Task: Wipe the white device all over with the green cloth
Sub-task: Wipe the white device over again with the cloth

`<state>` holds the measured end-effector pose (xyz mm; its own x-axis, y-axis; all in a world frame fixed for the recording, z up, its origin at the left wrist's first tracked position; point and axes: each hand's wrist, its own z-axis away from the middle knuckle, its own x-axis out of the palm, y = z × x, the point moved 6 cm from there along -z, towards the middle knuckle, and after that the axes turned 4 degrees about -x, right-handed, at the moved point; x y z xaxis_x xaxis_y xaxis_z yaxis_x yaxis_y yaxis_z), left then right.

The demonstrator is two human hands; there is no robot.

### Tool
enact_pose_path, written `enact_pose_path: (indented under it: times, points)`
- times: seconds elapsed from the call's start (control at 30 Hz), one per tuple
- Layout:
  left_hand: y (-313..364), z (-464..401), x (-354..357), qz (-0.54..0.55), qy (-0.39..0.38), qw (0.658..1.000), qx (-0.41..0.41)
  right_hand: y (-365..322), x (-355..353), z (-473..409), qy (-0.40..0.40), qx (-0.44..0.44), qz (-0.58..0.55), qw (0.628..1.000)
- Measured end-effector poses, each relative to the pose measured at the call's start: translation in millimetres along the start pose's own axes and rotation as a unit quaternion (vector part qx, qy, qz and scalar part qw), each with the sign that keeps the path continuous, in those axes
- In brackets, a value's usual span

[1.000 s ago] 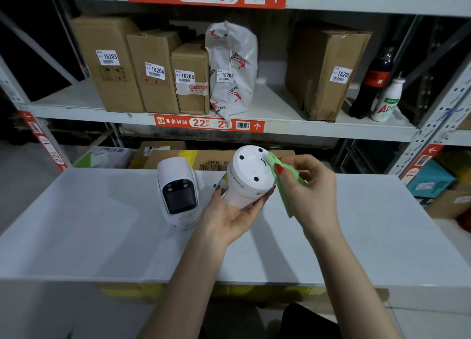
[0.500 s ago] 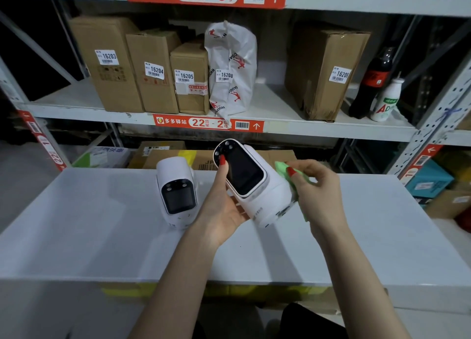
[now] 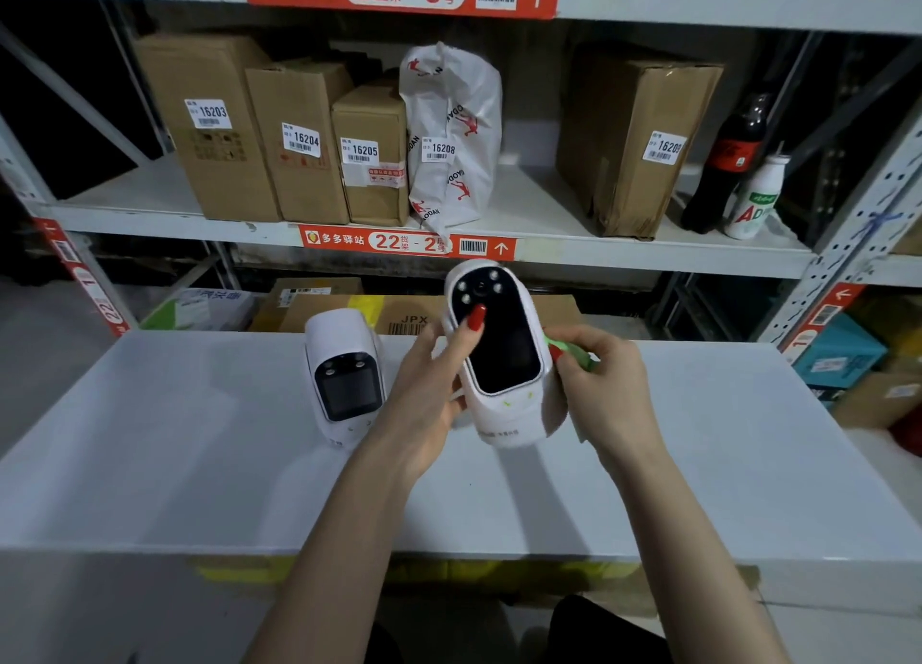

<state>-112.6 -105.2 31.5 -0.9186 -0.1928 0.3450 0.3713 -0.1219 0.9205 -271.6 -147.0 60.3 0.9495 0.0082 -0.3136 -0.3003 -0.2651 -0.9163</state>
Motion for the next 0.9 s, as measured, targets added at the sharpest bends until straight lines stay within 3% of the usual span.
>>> enact_pose_path:
  times: [0.13, 0.33, 0.5, 0.67, 0.8, 0.9]
  points:
    - [5.7, 6.6, 3.2, -0.106, 0.022, 0.992, 0.068, 2.8, -1.7, -1.7, 0.015, 0.001, 0.003, 1.0]
    - [9.0, 12.2, 2.1, -0.268, 0.039, 0.95, 0.159, 1.6, -7.7, -0.3, 0.025, 0.011, -0.026, 0.999]
    - [16.1, 15.4, 4.9, -0.31, 0.058, 0.918, 0.239, -7.2, -17.7, 2.0, 0.064, 0.025, -0.116, 0.991]
    - [22.4, 20.3, 7.4, -0.419, 0.103, 0.836, 0.339, -24.2, -28.4, 4.3, 0.084, -0.028, -0.163, 0.983]
    - [19.0, 24.2, 13.7, -0.503, 0.11, 0.764, 0.389, -45.1, -31.5, 8.3, 0.092, -0.131, -0.09, 0.983]
    - [16.0, 24.7, 12.3, -0.522, 0.127, 0.743, 0.398, -53.5, -21.4, 13.3, 0.051, -0.191, 0.002, 0.98]
